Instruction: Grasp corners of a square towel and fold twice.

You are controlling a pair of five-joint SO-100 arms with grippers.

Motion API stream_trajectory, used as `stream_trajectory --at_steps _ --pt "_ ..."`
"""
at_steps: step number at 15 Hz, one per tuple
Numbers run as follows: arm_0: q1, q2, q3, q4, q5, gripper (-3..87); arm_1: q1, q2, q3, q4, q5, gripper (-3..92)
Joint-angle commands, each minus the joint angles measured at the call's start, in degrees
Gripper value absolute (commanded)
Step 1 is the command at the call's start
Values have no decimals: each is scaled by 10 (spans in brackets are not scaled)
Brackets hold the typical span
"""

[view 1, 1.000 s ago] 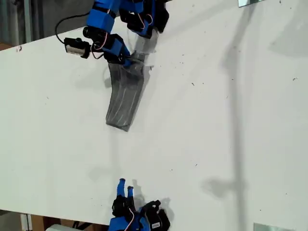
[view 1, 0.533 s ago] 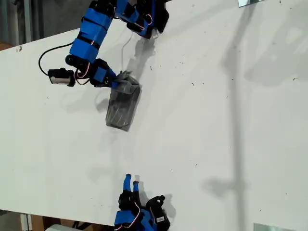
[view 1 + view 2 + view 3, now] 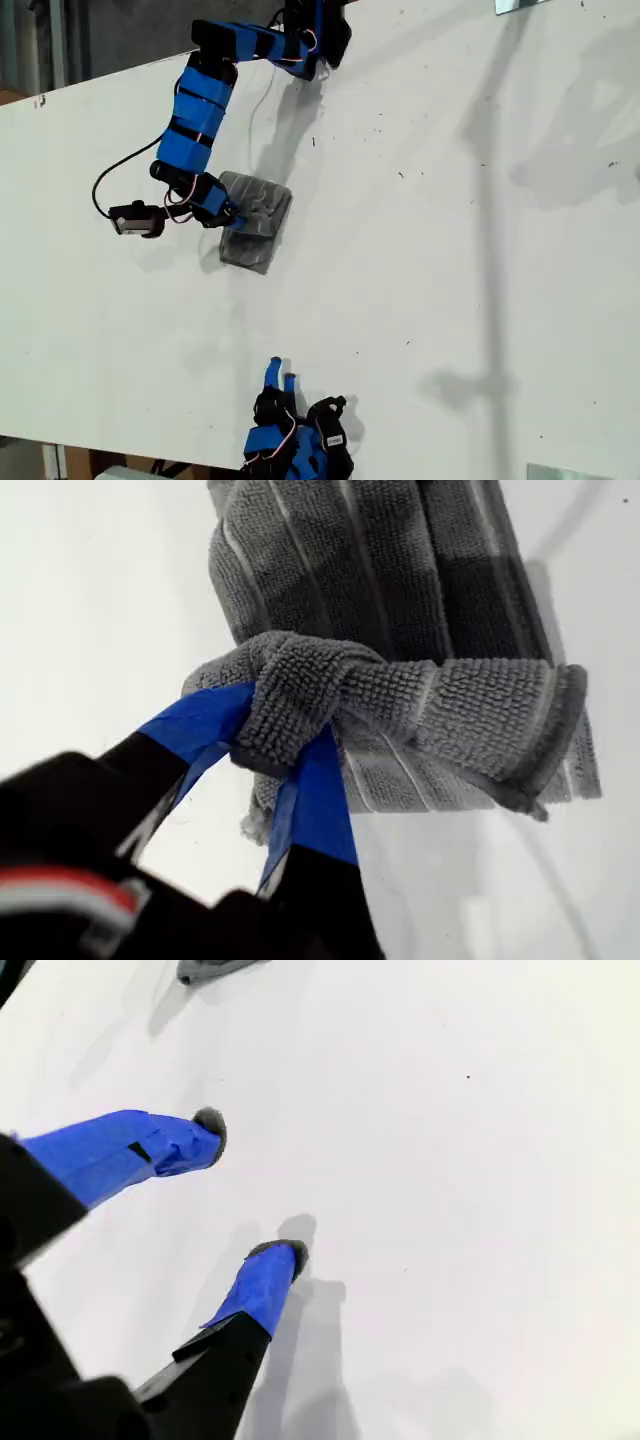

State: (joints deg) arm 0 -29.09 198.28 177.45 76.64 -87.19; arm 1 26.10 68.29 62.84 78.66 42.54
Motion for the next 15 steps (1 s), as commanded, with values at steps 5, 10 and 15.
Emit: stream_trajectory --at_steps 5,10,15 --pt "-11 3 6 -11 -6 213 -20 5 -75 -83 -75 329" --pt "-13 3 7 -15 0 213 55 287 -43 -18 -83 382" --pt "-11 3 8 -15 4 213 -77 667 617 -221 122 386"
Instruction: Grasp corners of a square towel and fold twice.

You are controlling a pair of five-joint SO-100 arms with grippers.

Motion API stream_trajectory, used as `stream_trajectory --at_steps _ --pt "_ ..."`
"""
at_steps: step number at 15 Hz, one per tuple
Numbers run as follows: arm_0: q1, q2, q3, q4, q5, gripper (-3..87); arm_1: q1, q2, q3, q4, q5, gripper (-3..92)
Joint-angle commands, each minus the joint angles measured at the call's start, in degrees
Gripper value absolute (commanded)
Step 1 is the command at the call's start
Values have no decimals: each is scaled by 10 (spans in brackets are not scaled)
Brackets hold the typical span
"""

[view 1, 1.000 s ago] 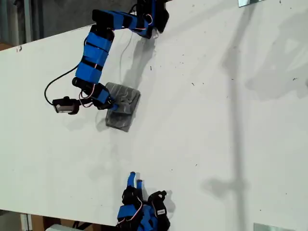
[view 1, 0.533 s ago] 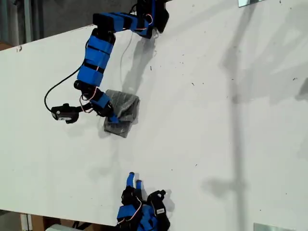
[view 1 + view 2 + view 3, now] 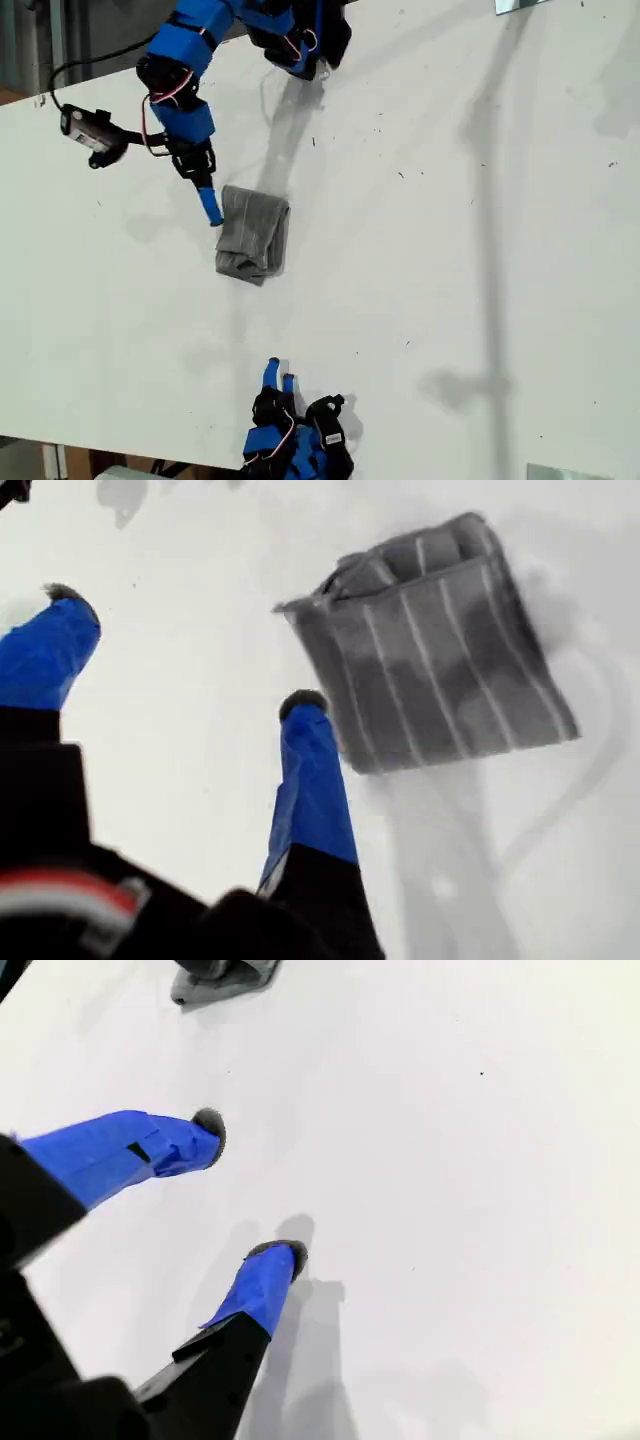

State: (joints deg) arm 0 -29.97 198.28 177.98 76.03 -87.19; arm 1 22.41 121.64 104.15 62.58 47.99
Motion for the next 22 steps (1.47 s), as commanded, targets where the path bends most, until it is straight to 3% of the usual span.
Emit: stream_trajectory --at_steps 1,5,8,10,11,13,16,22 --pt "-1 3 3 -9 5 213 -81 245 318 -81 130 394" --pt "12 3 1 -2 -8 212 -224 563 539 -33 301 458" --pt "10 3 1 -2 23 211 -244 666 573 124 389 310" --pt "18 3 2 -4 94 209 -250 666 591 176 466 288" --pt "17 3 4 -6 132 208 -247 666 586 200 473 285" --pt "17 3 4 -8 167 205 -242 666 581 220 380 282" --pt "16 3 5 -12 268 192 -243 666 580 220 381 277" --pt "16 3 6 -12 264 192 -243 666 580 220 381 248"
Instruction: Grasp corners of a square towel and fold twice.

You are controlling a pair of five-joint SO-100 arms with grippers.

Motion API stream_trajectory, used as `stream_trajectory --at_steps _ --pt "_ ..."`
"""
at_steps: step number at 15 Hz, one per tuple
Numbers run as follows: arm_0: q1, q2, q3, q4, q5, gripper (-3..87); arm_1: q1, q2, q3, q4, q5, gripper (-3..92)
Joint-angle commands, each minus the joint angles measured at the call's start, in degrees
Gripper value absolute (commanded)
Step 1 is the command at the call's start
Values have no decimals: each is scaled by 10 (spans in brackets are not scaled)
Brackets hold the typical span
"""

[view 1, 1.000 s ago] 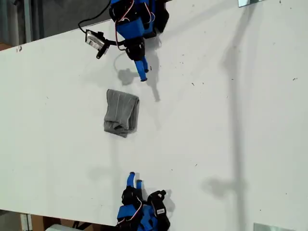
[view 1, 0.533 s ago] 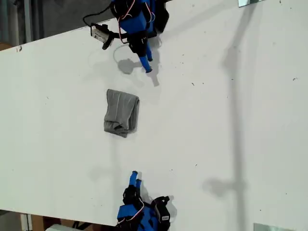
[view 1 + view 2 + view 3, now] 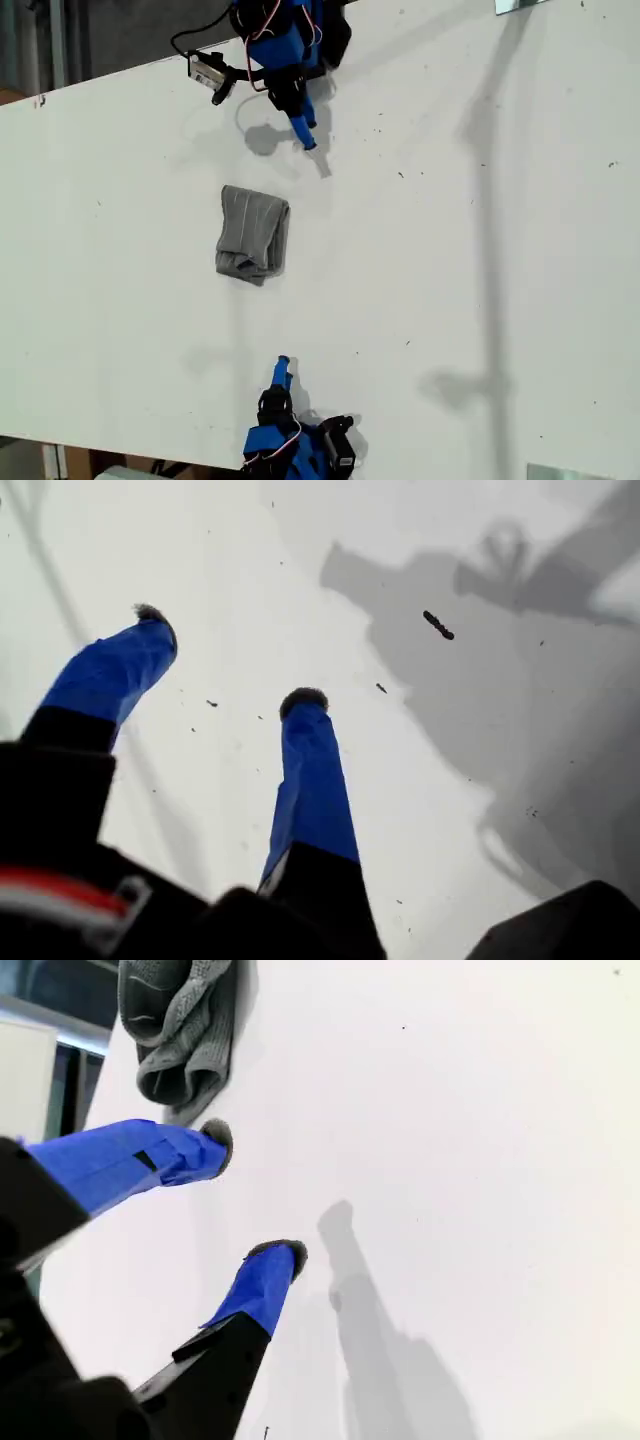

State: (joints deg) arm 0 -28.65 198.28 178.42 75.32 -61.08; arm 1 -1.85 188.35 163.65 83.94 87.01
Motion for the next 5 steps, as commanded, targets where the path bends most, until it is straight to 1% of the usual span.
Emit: stream_trajectory --at_steps 1,5 --pt "3 3 2 -5 3 192 -1 -1 -15 6 -10 245" --pt "3 3 2 -5 3 192 -1 -1 -15 6 -10 240"
